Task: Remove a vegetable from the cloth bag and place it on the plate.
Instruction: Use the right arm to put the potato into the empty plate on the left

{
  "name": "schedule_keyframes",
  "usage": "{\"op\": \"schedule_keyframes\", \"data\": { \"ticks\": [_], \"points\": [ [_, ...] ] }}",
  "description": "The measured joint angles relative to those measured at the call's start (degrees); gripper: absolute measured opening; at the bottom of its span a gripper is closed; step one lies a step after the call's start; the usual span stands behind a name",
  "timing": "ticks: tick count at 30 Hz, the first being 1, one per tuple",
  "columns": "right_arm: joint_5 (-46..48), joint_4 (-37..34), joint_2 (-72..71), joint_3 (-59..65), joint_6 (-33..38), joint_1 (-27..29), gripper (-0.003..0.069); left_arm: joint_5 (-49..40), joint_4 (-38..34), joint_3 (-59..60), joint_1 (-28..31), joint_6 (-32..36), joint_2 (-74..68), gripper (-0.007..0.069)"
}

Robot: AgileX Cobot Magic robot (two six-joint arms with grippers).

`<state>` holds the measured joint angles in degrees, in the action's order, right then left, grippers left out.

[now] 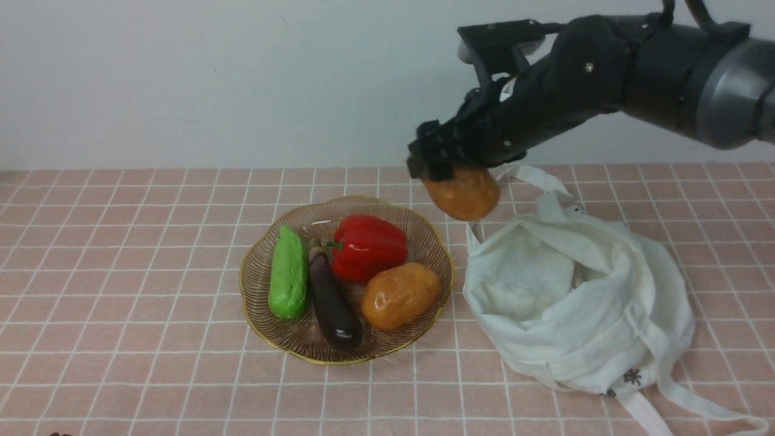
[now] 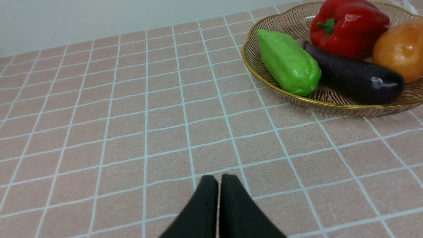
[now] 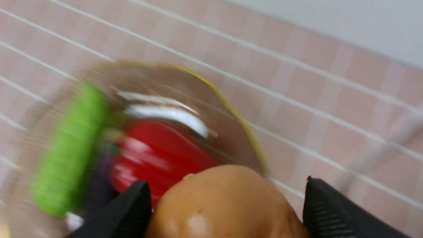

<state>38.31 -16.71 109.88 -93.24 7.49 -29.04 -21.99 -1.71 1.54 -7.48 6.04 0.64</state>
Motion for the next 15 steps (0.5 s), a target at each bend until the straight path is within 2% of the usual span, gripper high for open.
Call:
{"op": "schedule_keyframes", "data": {
  "ticks": [2,8,15],
  "points": [
    [-5.9,-4.9,1.5,-0.1,2.9,-3.7,0.0534,0.0,0.0,0.0,0.0,0.0,0.0,-0.0005],
    [-12.9,-8.5,7.9,-0.1,2.7,-9.9,0.0534,0.0,0.0,0.0,0.0,0.0,0.0,-0.0005],
    [-12.3,-7.8,9.6,-0.1,2.5,-11.3,0.0534,0.0,0.0,0.0,0.0,0.0,0.0,-0.0005]
  ]
}}
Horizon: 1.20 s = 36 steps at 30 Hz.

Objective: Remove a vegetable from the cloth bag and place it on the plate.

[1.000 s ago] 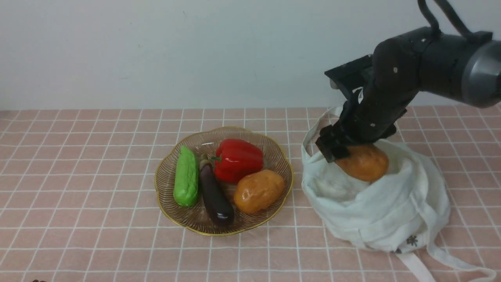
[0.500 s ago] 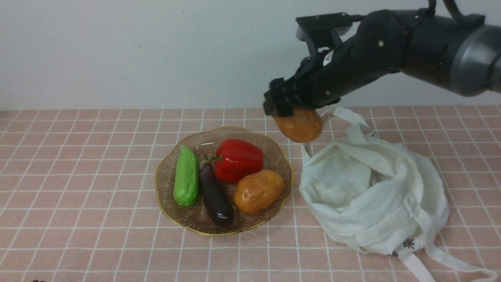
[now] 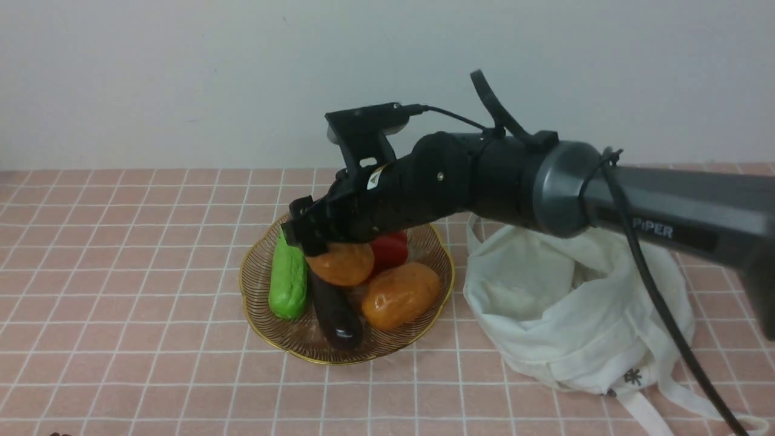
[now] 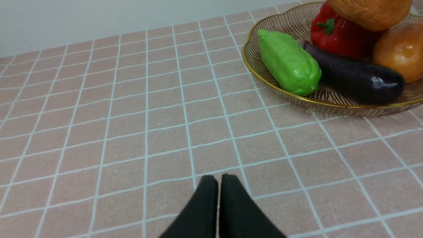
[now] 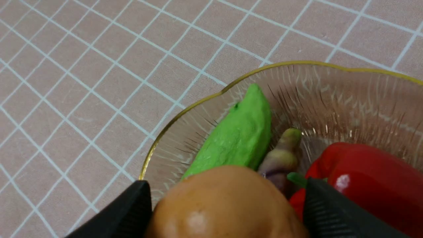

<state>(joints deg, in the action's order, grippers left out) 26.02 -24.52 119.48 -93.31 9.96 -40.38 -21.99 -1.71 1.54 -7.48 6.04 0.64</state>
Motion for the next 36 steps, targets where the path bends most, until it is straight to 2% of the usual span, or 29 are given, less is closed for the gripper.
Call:
{"op": "schedule_keyframes", "data": {
  "ticks": [4,7,9,15,18,24,27,28,29,30,32,36],
  "points": [
    [0.7,0.7,-0.6,0.0,-0.1,0.7,0.0580,0.0,0.0,0.0,0.0,0.0,0.0,-0.0005],
    [1.8,0.9,-2.8,0.0,-0.2,1.8,0.0654,0.0,0.0,0.0,0.0,0.0,0.0,-0.0005],
    [2.5,1.1,-4.8,0.0,-0.2,2.4,0.0677,0.0,0.0,0.0,0.0,0.0,0.0,-0.0005],
    [5.2,2.5,-11.8,0.0,-0.1,3.6,0.0687,0.0,0.0,0.0,0.0,0.0,0.0,-0.0005],
    [9.5,4.9,-17.9,0.0,0.1,4.1,0.0666,0.0,0.0,0.0,0.0,0.0,0.0,-0.0005],
    [22.0,11.9,-30.4,0.0,0.0,4.5,0.0526,0.0,0.0,0.0,0.0,0.0,0.0,-0.0005],
    [34.3,16.3,-37.6,0.0,-0.8,4.6,0.0389,0.0,0.0,0.0,0.0,0.0,0.0,-0.0005],
    [39.1,18.0,-40.1,0.0,-1.5,4.6,0.0323,0.0,0.0,0.0,0.0,0.0,0.0,-0.0005],
    [39.8,18.2,-40.4,0.0,-1.8,4.6,0.0312,0.0,0.0,0.0,0.0,0.0,0.0,-0.0005],
    [43.9,19.5,-42.3,0.0,-2.8,4.6,0.0253,0.0,0.0,0.0,0.0,0.0,0.0,-0.0005],
    [45.8,20.2,-44.5,0.5,-5.0,4.6,0.0148,0.0,0.0,0.0,0.0,0.0,0.0,-0.0005],
    [45.7,19.3,-48.9,7.2,-6.3,4.6,0.0015,0.0,0.0,0.0,0.0,0.0,0.0,-0.0005]
  ]
}}
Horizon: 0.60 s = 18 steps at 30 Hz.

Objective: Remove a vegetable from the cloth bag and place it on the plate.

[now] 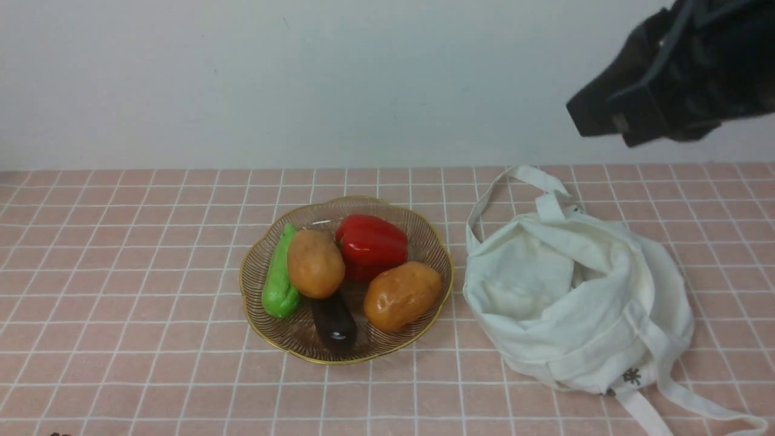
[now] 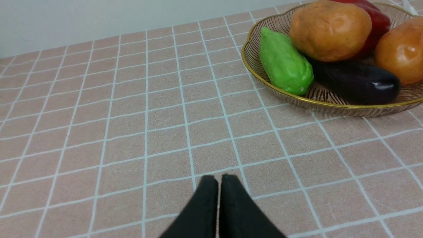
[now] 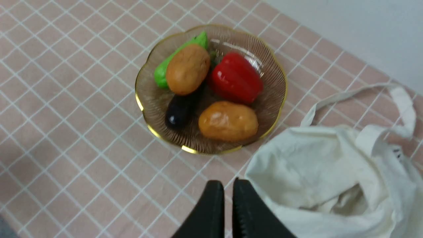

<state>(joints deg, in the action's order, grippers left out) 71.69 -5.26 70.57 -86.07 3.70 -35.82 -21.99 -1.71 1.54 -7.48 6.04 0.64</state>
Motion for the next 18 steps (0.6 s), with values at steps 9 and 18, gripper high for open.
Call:
{"op": "schedule_keyframes", "data": {
  "ticks": [9,18],
  "points": [
    [-30.1,-3.8,-11.8,28.7,-0.8,0.0,-0.0015,0.0,0.0,0.0,0.0,0.0,0.0,-0.0005],
    [-51.1,-8.8,-17.4,43.9,-1.1,0.0,-0.0015,0.0,0.0,0.0,0.0,0.0,0.0,-0.0005]
  ]
}}
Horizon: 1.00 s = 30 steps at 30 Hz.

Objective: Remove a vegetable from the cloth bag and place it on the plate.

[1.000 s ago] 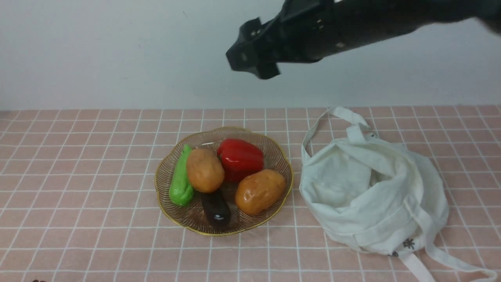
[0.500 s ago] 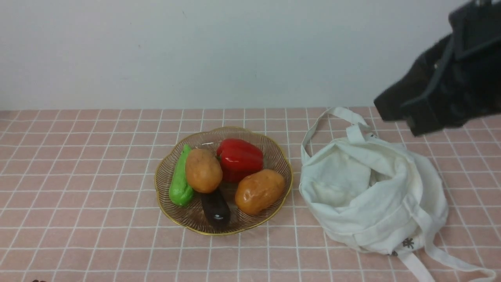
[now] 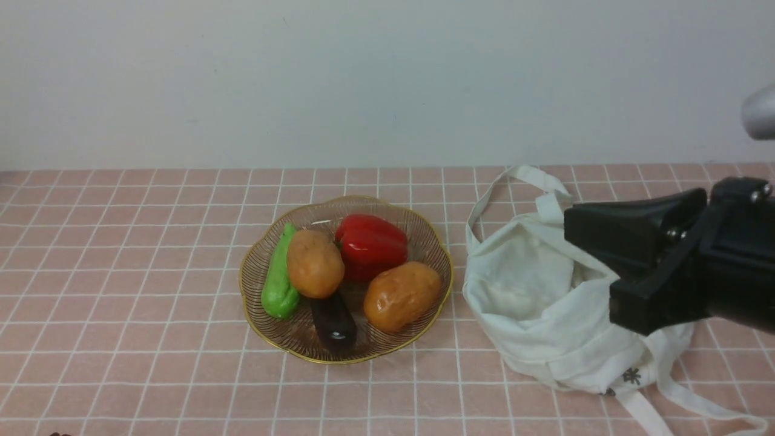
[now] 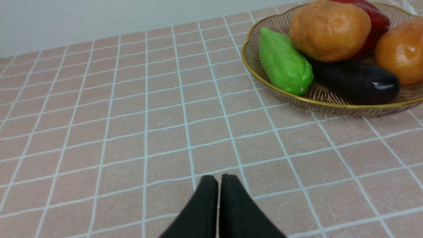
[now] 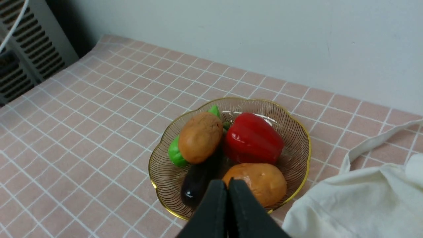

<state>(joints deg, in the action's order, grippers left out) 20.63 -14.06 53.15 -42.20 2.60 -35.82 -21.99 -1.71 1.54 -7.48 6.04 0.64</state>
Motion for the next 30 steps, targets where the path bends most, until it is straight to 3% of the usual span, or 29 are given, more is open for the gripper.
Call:
{"op": "schedule_keyframes", "data": {
  "ticks": [17,21,26,27,30],
  "points": [
    [-0.2,-0.5,-0.4,1.8,-0.1,0.0,-0.0015,0.0,0.0,0.0,0.0,0.0,0.0,-0.0005],
    [-3.0,2.4,-4.0,4.9,-0.1,0.7,-0.0015,0.0,0.0,0.0,0.0,0.0,0.0,-0.0005],
    [-6.4,5.3,-15.2,14.1,-0.1,8.7,-0.0015,0.0,0.0,0.0,0.0,0.0,0.0,-0.0005],
    [-6.5,5.8,-20.5,19.1,-0.1,13.8,-0.0015,0.0,0.0,0.0,0.0,0.0,0.0,-0.0005],
    [-6.5,8.4,-31.0,27.3,-0.1,21.0,-0.0015,0.0,0.0,0.0,0.0,0.0,0.0,-0.0005]
  ]
}}
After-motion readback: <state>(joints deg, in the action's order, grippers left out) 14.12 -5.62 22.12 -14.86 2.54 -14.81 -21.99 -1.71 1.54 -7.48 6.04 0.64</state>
